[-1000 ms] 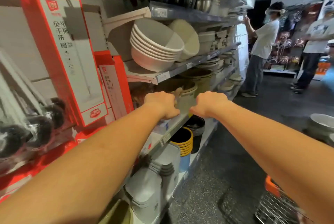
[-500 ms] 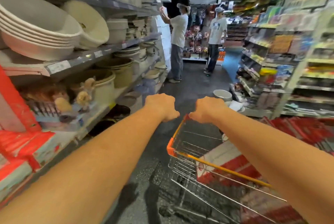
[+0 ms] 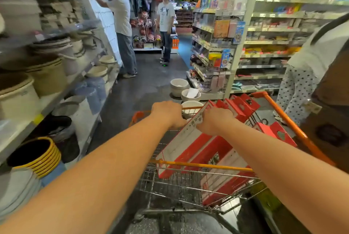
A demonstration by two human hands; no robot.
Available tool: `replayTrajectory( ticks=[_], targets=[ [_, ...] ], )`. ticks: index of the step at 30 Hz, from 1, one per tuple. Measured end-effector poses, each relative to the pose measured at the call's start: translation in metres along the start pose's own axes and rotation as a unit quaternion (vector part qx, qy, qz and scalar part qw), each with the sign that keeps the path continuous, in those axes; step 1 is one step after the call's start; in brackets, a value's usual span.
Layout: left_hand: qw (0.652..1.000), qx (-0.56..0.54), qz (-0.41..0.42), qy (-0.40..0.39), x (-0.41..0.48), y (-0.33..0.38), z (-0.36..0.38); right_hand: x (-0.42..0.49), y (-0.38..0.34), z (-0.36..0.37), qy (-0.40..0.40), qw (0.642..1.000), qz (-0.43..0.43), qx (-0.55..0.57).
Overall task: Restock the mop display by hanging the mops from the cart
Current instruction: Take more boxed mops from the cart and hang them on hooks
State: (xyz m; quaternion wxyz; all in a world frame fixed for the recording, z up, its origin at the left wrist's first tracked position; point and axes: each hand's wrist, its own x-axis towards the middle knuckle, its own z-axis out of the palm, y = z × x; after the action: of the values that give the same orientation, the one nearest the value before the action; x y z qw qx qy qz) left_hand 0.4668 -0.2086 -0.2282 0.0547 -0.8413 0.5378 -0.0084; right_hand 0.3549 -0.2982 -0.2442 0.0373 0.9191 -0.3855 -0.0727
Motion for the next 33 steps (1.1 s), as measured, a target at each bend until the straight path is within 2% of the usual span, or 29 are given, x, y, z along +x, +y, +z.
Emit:
replayTrajectory(
  ticks=[4,12,19,33],
  targets=[
    [0.999,-0.009,0.051,-0.006,0.036,0.020,0.011,0.006,0.023,0.012,-0.037,0.998,0.042,-0.001],
    [0.987,-0.011,0.159,-0.022,0.110,0.047,0.020,0.025,0.056,0.024,-0.059,0.986,0.157,0.009],
    [0.964,-0.012,0.266,-0.028,0.145,0.072,0.041,0.038,0.066,0.060,-0.070,0.965,0.249,0.044],
    [0.921,-0.047,0.385,-0.029,0.173,0.178,0.075,0.002,0.141,0.127,-0.025,0.891,0.433,0.135]
  ],
)
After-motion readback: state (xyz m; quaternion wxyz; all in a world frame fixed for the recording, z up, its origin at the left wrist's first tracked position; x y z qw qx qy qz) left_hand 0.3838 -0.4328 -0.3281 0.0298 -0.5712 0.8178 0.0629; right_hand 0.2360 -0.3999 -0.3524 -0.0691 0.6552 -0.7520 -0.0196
